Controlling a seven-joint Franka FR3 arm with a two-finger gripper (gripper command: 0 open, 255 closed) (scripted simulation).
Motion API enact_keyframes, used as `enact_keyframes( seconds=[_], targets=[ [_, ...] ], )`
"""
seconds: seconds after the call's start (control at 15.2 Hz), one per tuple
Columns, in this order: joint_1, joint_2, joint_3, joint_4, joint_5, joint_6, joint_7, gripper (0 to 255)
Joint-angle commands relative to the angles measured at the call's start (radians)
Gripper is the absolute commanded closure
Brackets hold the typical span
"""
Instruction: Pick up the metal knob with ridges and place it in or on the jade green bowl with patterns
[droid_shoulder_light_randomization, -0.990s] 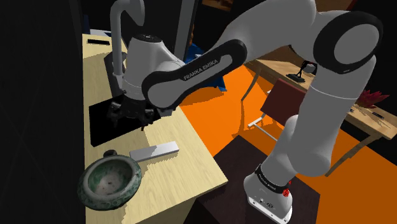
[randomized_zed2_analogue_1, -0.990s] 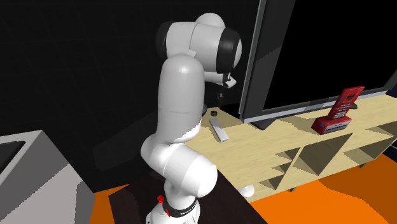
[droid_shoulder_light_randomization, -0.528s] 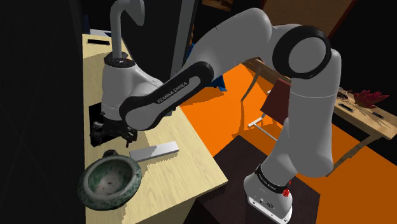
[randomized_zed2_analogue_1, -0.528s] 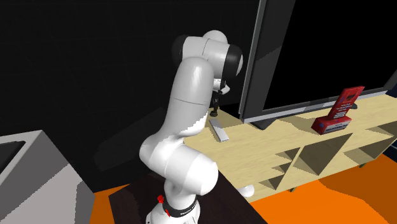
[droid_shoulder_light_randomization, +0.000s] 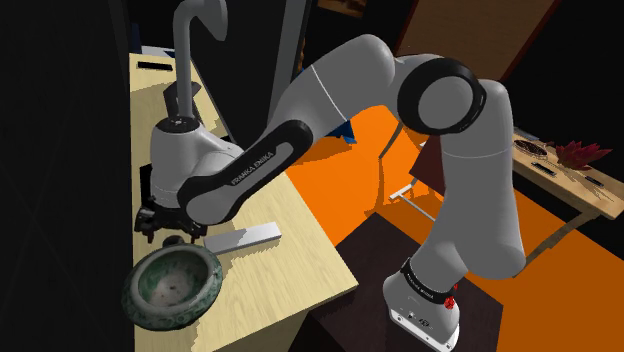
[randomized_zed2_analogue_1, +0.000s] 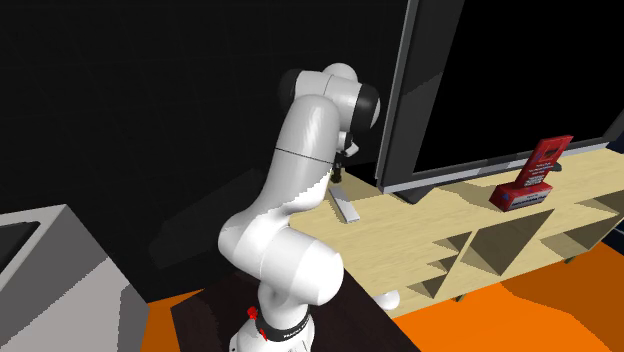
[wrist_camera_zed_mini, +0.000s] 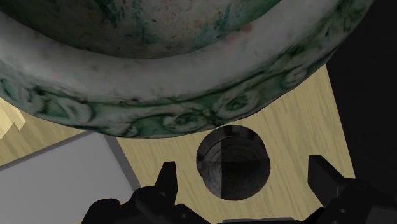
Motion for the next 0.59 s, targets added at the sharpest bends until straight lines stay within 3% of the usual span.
enact_keyframes(
  seconds=[0.0,0.46,0.53],
  targets=[
    [0.006,0.017,-0.004,0.000,-0.005,0.017,0.006,0],
    [0.006,0.016,-0.004,0.000,-0.005,0.017,0.006,0],
    [0.006,0.016,-0.004,0.000,-0.005,0.017,0.006,255]
  ],
)
